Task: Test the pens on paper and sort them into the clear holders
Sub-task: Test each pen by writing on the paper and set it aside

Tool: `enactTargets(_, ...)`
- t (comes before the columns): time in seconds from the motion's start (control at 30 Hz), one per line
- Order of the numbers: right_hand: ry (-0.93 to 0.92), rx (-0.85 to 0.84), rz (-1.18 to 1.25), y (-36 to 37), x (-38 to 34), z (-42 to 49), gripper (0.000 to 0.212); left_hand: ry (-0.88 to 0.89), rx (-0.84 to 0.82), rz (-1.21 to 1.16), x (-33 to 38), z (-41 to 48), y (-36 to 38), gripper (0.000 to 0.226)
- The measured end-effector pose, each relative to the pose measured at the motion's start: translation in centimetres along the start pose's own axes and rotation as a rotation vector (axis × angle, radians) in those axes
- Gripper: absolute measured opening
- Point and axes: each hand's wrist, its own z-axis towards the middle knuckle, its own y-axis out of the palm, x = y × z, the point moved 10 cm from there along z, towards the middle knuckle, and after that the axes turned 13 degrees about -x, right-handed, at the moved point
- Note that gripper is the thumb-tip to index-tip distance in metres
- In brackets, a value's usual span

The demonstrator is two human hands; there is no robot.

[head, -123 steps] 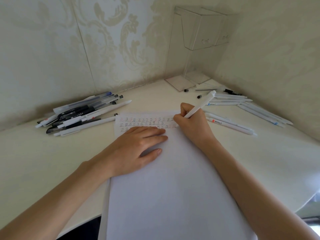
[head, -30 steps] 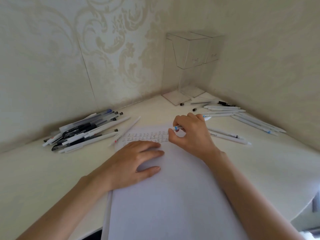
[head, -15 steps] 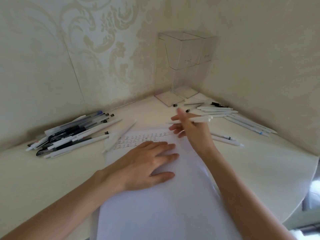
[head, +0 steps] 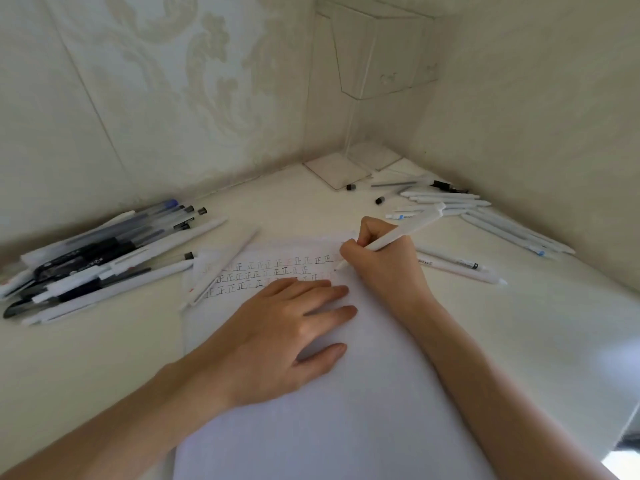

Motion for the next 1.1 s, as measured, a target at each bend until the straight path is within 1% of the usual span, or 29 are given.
enactTargets(0.13, -0.004, 0.008, -0.004, 0.00, 0.03, 0.04, 0.038, -0.004, 0.007, -0.011, -0.08, 0.00, -0.01, 0.047)
enactTargets(0.43, -0.011, -0.004, -0.031, 0.02, -0.33, -0.16, 0.039, -0.015, 0.010, -0.026, -0.06, 0.02, -0.15, 0.046)
enactTargets(0.8, 0.001, -0.011, -0.015, 0.00, -0.15, -0.20, 0.033, -0.018, 0.004, -0.029, -0.11, -0.03, -0.09, 0.046)
enactTargets(1.1, -0.007, -0.038, -0.019, 0.37, -0.09, -0.13, 0.038, 0.004, 0.036, -0.050, -0.09, -0.11, -0.21, 0.046)
